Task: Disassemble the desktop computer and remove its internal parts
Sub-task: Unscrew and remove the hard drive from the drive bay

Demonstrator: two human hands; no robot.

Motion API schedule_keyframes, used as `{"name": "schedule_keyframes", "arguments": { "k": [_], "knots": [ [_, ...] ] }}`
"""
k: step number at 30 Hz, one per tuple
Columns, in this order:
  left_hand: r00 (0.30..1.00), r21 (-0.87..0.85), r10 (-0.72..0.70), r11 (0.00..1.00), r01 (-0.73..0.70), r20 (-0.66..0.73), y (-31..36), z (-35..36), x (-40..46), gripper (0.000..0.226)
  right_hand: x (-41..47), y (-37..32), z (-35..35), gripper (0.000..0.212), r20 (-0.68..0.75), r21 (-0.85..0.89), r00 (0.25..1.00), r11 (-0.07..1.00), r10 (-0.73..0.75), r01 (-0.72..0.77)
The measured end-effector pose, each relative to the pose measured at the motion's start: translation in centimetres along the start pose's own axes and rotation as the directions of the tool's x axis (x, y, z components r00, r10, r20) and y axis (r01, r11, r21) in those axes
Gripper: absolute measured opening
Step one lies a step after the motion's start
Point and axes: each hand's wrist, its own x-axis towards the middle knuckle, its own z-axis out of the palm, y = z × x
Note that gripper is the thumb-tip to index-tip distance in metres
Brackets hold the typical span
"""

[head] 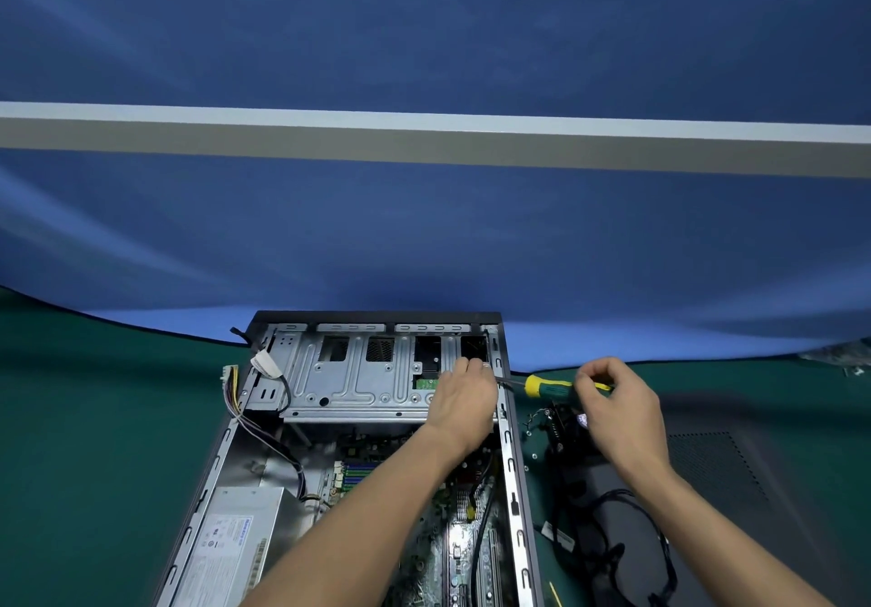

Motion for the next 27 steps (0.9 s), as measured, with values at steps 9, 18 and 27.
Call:
{"name": "schedule_keyframes", "arguments": {
  "k": [9,18,27],
  "knots": [
    [0.996,0.156,0.041,0.987,-0.029,-0.074,0.8,1.2,-1.3,0.039,-1.2,0.9,0.3,0.015,0.012,0.016,0.999,0.999,0.035,-0.035],
    [0.999,-0.061,0.01,0.998,-0.008,0.032,-0.4,-0.4,0.0,0.02,-2.7,1.4,1.2,0.02,0.063,0.006,0.997,0.999,0.035,-0.035],
    [1.0,-0.045,0.008,0.999,-0.007,0.011,-0.1,-0.4,0.2,0.027,-3.2,1.6,1.0,0.017,0.083,0.013,0.996,0.999,0.041,-0.042]
  ]
}}
